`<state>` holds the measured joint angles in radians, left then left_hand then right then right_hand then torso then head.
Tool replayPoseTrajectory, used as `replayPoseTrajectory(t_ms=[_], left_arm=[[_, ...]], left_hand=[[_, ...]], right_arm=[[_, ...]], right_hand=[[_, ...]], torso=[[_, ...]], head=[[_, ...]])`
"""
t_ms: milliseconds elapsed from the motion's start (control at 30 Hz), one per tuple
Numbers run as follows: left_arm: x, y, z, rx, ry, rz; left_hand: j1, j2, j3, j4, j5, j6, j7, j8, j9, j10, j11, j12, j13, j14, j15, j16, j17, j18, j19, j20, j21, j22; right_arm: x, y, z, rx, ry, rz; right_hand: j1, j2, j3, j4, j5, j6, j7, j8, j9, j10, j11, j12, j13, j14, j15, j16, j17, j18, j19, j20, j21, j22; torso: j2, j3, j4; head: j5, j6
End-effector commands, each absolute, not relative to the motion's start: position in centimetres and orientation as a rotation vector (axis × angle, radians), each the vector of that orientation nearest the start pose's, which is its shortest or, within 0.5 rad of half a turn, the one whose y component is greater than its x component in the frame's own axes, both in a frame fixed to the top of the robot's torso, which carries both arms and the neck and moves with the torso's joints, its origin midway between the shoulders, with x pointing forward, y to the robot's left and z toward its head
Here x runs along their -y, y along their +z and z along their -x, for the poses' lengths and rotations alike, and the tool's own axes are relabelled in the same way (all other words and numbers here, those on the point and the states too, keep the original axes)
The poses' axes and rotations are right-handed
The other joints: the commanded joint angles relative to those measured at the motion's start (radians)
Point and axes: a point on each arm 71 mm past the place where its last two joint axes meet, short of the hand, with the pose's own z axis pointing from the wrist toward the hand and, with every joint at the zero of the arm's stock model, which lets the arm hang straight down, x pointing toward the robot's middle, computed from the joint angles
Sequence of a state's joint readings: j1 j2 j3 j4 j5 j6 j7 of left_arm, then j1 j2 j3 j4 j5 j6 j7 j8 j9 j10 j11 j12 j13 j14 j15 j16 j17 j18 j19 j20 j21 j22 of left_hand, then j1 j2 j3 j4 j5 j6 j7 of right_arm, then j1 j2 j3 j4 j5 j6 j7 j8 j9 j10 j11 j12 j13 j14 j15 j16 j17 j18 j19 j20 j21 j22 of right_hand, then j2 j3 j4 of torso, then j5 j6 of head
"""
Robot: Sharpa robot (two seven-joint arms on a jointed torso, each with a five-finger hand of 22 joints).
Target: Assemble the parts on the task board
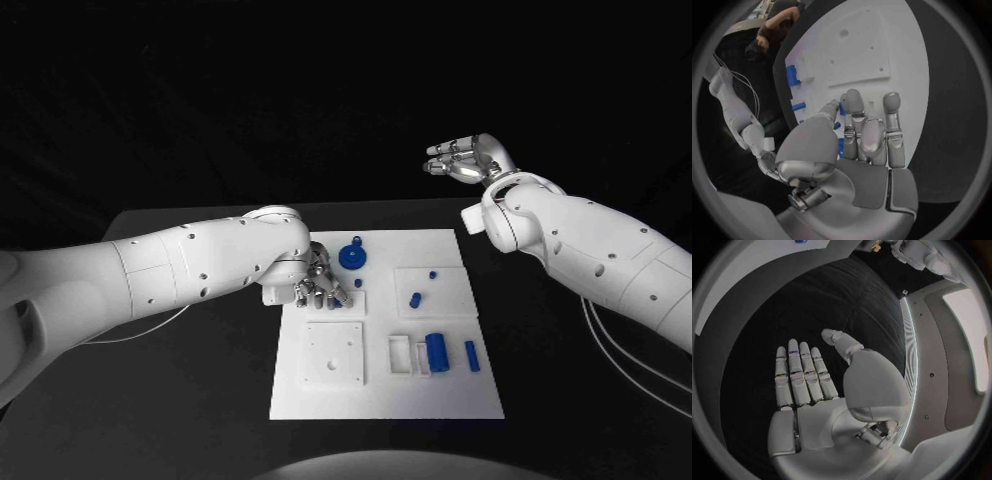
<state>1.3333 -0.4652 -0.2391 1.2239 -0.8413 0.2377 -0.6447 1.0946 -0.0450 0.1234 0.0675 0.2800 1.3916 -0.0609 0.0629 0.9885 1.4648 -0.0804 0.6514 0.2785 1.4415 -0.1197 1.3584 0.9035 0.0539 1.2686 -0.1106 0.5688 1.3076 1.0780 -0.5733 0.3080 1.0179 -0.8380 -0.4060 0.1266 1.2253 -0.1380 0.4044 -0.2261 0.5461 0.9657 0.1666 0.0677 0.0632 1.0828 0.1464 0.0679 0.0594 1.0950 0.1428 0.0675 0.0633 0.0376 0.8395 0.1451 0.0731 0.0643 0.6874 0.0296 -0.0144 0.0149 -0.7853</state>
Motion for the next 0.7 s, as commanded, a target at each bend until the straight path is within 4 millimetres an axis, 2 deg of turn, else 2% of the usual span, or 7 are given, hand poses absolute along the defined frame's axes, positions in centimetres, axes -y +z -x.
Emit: replayPoseTrajectory(t_ms=[33,133,167,367,533,633,700], left_arm=[[-12.2,-24.8,-50.8,-2.542,-0.280,0.133],[-12.4,-24.7,-50.7,-2.540,-0.282,0.136],[-12.4,-24.7,-50.6,-2.540,-0.284,0.136],[-12.4,-24.3,-50.4,-2.545,-0.297,0.131],[-12.6,-23.3,-50.5,-2.534,-0.309,0.132],[-12.9,-22.5,-50.7,-2.530,-0.319,0.144],[-13.2,-21.9,-51.1,-2.529,-0.329,0.163]], left_hand=[[-0.001,-0.012,0.001,0.012,-0.013,0.004,0.002,0.004,0.002,0.050,-0.007,-0.001,0.000,-0.001,-0.005,-0.004,0.001,0.004,0.005,0.000,-0.006,0.017],[0.000,-0.019,0.005,0.025,-0.020,0.005,0.002,0.004,0.004,0.050,-0.006,-0.001,0.000,-0.001,-0.005,-0.004,0.002,0.005,0.005,0.001,-0.006,0.017],[0.000,-0.023,0.007,0.035,-0.033,0.007,0.002,0.004,0.005,0.050,-0.007,-0.001,0.000,-0.001,-0.005,-0.004,0.002,0.006,0.005,0.001,-0.005,0.017],[-0.002,-0.030,0.011,0.050,-0.041,0.009,0.003,0.004,0.007,0.050,-0.007,0.000,0.000,0.000,-0.005,-0.003,0.004,0.006,0.005,0.001,-0.004,0.017],[-0.003,-0.045,0.021,0.077,-0.045,0.009,0.003,0.004,0.006,0.050,-0.006,-0.001,-0.001,-0.001,-0.005,-0.005,0.000,0.007,0.004,0.002,-0.004,0.017],[-0.003,-0.045,0.020,0.079,-0.046,0.008,0.003,0.004,0.006,0.050,-0.006,-0.002,-0.001,-0.001,-0.005,-0.006,-0.001,0.008,0.004,0.002,-0.004,0.017],[-0.002,-0.058,0.024,0.088,-0.045,-0.008,0.008,0.002,-0.003,0.049,-0.004,-0.013,-0.005,-0.009,-0.005,-0.015,-0.018,0.008,0.000,0.003,-0.007,0.016]], right_arm=[[23.8,-17.2,-58.0,-1.371,0.958,-0.678],[23.9,-17.2,-58.0,-1.371,0.957,-0.678],[23.9,-17.2,-58.0,-1.371,0.957,-0.679],[24.0,-17.4,-58.0,-1.373,0.955,-0.680],[24.0,-17.5,-58.0,-1.375,0.953,-0.682],[24.1,-17.5,-58.0,-1.376,0.951,-0.682],[24.2,-17.6,-58.0,-1.377,0.950,-0.683]], right_hand=[[0.006,0.005,-0.005,0.000,0.005,-0.007,0.001,-0.007,-0.001,-0.007,0.001,-0.004,-0.002,-0.008,0.002,-0.005,-0.002,0.005,-0.010,0.001,-0.007,-0.001],[0.006,0.005,-0.007,0.000,0.006,-0.008,0.001,-0.007,-0.002,-0.007,0.001,-0.004,-0.001,-0.010,0.002,-0.005,-0.002,0.005,-0.012,0.002,-0.007,-0.001],[0.006,0.005,-0.007,0.000,0.006,-0.008,0.001,-0.007,-0.002,-0.007,0.001,-0.004,-0.001,-0.010,0.002,-0.005,-0.002,0.005,-0.012,0.002,-0.007,-0.001],[0.006,0.006,-0.008,-0.001,0.006,-0.009,0.001,-0.007,-0.002,-0.008,0.002,-0.004,-0.002,-0.012,0.003,-0.005,-0.002,0.005,-0.016,0.003,-0.007,-0.002],[0.006,0.007,-0.009,-0.001,0.006,-0.006,0.001,-0.007,-0.001,-0.007,0.001,-0.004,-0.002,-0.012,0.003,-0.004,-0.002,0.006,-0.016,0.003,-0.007,-0.001],[0.006,0.007,-0.009,-0.001,0.006,-0.006,0.001,-0.007,-0.001,-0.007,0.001,-0.004,-0.002,-0.012,0.003,-0.004,-0.002,0.006,-0.016,0.003,-0.007,-0.001],[0.006,0.007,-0.009,-0.001,0.006,-0.006,0.001,-0.007,-0.001,-0.007,0.001,-0.004,-0.002,-0.012,0.003,-0.004,-0.002,0.006,-0.016,0.003,-0.007,-0.001]], torso=[[0.000,0.0000,0.0004],[-0.001,-0.0003,0.0004],[-0.001,-0.0004,0.0002],[-0.001,-0.0003,-0.0003],[-0.001,0.0003,-0.0003],[-0.001,0.0007,0.0004],[0.000,0.0005,0.0001]], head=[[-0.001,0.002],[0.000,0.003],[0.000,0.004],[0.001,0.009],[0.002,0.013],[0.002,0.016],[0.003,0.019]])
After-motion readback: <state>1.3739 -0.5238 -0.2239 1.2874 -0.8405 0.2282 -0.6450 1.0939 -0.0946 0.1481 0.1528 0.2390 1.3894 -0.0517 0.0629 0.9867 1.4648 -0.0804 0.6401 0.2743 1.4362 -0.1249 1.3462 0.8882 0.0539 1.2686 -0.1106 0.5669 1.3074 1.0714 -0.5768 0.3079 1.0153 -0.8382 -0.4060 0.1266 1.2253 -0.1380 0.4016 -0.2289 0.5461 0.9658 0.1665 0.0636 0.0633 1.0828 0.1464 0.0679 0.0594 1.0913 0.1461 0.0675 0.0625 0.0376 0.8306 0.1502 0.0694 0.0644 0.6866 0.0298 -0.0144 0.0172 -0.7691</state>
